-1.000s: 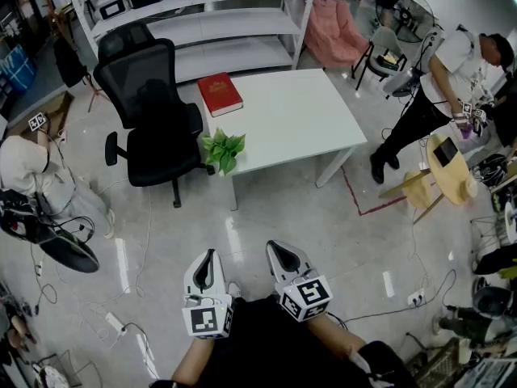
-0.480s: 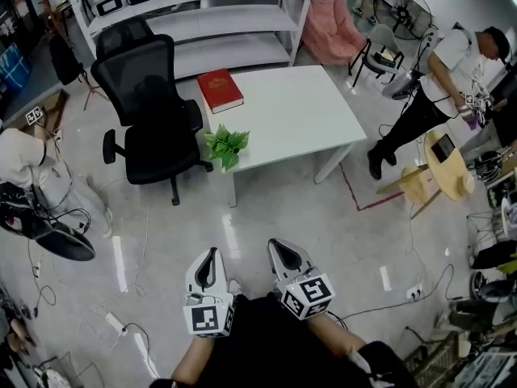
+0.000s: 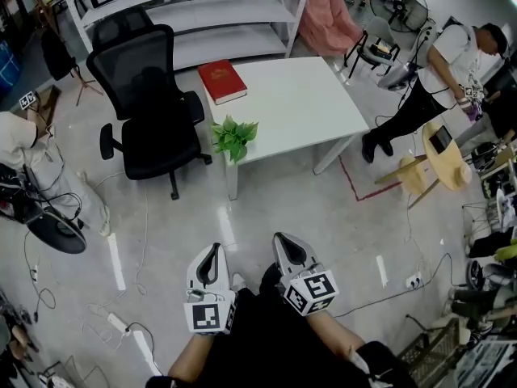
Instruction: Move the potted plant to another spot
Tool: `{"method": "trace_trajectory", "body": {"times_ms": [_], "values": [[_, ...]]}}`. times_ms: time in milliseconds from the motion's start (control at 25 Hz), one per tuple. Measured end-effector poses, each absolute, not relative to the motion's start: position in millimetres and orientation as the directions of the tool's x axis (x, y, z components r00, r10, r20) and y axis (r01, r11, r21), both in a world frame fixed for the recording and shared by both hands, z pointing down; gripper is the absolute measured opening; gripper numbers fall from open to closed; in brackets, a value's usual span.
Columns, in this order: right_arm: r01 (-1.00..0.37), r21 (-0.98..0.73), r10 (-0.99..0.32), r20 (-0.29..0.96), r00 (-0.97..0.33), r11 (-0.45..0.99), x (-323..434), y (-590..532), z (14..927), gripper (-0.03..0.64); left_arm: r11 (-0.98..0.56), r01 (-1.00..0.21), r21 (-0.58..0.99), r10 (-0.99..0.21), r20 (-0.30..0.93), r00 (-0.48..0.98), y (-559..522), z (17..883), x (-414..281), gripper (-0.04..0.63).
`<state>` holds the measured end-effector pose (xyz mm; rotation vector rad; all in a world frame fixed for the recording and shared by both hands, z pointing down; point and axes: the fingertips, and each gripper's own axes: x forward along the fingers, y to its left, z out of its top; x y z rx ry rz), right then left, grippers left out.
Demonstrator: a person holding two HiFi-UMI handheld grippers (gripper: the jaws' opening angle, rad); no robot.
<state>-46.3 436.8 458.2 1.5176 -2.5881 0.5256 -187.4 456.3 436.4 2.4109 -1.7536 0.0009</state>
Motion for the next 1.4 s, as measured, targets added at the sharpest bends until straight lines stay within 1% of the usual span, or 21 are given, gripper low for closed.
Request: {"method": "trace_trajectory", "body": {"times_ms": [400, 840, 1160, 1400], "values": [[-0.873, -0.233, -0.830, 0.281, -0.482, 0.428, -58, 397, 467, 0.012, -0.297, -0.943, 0.146, -0.944, 0.104, 0.314, 422, 443, -203, 0.018], [-0.853, -0.276, -0.797, 0.316, -0.515, 0.442, -55, 269, 492, 0.012, -0.236, -0.965, 0.111, -0.958, 0.142, 0.250, 307, 445, -206, 0.018], [-0.831, -0.293, -0.731, 0.396, -0.555, 0.473, -43, 173, 520, 0.012, -0.179, -0.976, 0.128, -0.963, 0.180, 0.200, 214, 444, -189, 0.018], [-0.815, -0.301, -0.668, 0.467, -0.579, 0.495, -40, 129, 548, 0.012, -0.142, -0.983, 0.119, -0.967, 0.193, 0.163, 174, 438, -180, 0.018]]}}
